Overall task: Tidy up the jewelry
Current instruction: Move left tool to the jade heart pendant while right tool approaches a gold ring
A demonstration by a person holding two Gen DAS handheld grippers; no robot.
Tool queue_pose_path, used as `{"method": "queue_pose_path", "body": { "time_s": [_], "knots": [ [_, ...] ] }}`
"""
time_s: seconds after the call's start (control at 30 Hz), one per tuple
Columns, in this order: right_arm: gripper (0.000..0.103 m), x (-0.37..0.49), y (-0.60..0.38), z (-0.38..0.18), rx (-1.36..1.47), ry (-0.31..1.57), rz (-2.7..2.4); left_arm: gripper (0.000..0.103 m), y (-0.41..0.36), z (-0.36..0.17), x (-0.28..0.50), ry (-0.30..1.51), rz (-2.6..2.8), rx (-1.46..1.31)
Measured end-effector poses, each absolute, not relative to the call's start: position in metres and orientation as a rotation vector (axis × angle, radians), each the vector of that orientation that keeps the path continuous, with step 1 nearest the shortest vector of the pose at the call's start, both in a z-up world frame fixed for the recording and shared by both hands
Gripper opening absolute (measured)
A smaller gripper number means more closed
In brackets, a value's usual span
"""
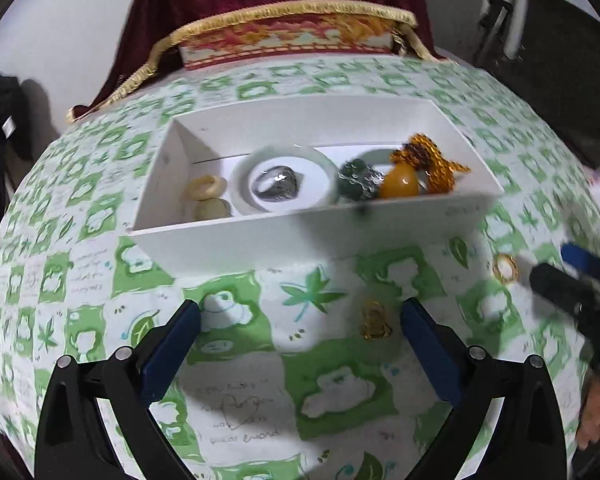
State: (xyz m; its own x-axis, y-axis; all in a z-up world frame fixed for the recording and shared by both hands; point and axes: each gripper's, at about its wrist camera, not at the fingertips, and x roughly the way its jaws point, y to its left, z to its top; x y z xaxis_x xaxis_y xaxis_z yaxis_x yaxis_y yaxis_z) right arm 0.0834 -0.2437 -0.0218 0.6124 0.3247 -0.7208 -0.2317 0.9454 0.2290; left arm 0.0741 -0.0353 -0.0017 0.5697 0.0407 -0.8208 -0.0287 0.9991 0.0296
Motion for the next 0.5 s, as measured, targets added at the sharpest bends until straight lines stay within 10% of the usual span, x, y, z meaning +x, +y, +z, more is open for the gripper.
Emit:
{"method": "queue_pose_path", "body": {
  "time_s": [0.5],
  "knots": [
    [0.099, 0.078, -0.235, -0.019, 0.112, 0.839, 0.393, 0.1, 0.045, 0.003, 0.032, 0.95, 0.177, -0.078]
  ]
}}
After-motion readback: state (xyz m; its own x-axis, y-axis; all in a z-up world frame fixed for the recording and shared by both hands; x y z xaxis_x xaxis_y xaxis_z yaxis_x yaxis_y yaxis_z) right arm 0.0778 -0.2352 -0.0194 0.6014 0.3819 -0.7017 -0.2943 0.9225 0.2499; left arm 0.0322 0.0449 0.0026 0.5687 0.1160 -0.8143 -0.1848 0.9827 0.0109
